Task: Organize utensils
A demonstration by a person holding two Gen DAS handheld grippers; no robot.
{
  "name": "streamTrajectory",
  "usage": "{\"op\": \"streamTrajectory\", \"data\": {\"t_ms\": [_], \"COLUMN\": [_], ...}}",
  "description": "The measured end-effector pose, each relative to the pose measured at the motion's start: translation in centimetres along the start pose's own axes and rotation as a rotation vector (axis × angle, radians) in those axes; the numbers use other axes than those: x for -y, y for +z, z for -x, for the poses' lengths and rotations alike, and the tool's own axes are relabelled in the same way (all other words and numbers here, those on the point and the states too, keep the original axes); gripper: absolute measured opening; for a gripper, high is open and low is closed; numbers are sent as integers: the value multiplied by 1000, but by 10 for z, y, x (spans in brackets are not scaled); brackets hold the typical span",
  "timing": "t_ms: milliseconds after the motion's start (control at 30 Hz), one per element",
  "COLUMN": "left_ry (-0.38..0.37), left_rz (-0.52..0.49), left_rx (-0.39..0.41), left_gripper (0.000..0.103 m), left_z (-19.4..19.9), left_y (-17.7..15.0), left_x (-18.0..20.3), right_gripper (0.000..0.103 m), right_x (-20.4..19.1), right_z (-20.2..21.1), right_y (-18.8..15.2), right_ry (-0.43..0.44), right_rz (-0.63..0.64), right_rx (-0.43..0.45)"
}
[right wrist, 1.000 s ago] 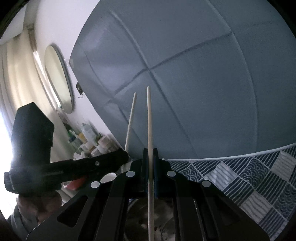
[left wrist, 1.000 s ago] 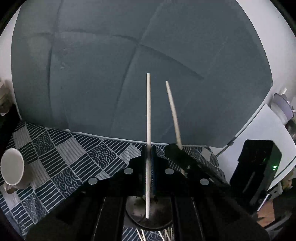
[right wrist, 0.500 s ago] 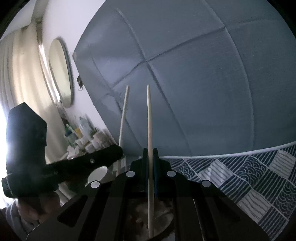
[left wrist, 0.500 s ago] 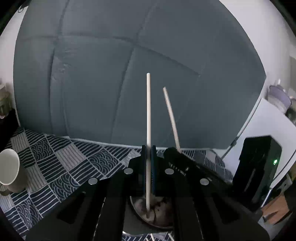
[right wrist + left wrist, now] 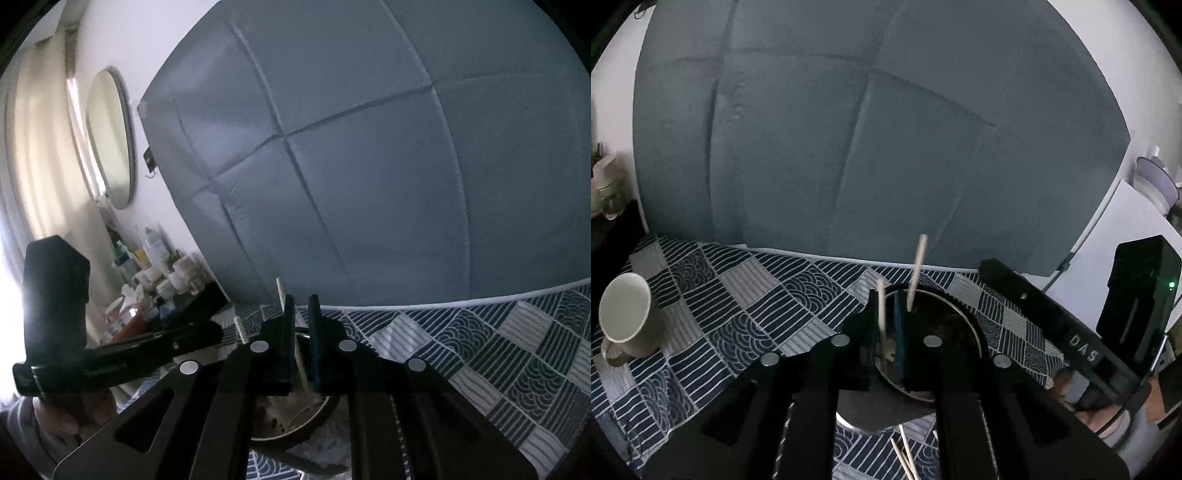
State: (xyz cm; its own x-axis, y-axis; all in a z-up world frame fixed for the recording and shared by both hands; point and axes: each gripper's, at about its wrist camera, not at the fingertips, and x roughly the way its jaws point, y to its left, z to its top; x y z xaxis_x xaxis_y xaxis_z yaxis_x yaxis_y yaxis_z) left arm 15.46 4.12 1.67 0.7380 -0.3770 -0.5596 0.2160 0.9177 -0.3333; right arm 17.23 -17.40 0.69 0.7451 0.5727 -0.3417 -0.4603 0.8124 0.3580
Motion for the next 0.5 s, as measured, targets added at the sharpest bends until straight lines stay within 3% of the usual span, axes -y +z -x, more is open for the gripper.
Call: {"op": "streamTrajectory", "data": {"t_ms": [100,200,333,467,500], "left_ry": [3,21,21,26,28], "left_rz": [18,28,31,34,36], "left_rx": [-8,-4,-20,-30,-38], "left_gripper": [19,29,35,41,46], "left_z": [9,17,23,28,29], "left_y": [1,2,-2,-7,-10], "left_x": [-3,-3,-2,0,1], "right_gripper": [10,27,32,46,50], "right_x": [-4,-6,-5,-6,-5], "right_z": [7,15,26,38,41], "right_y": [5,10,13,14,13], "right_ry": [-20,-44,-66,-98,-107], "right_rz": [5,1,-1,12,13], "right_rx": [-5,-10,-10,-15,-18]}}
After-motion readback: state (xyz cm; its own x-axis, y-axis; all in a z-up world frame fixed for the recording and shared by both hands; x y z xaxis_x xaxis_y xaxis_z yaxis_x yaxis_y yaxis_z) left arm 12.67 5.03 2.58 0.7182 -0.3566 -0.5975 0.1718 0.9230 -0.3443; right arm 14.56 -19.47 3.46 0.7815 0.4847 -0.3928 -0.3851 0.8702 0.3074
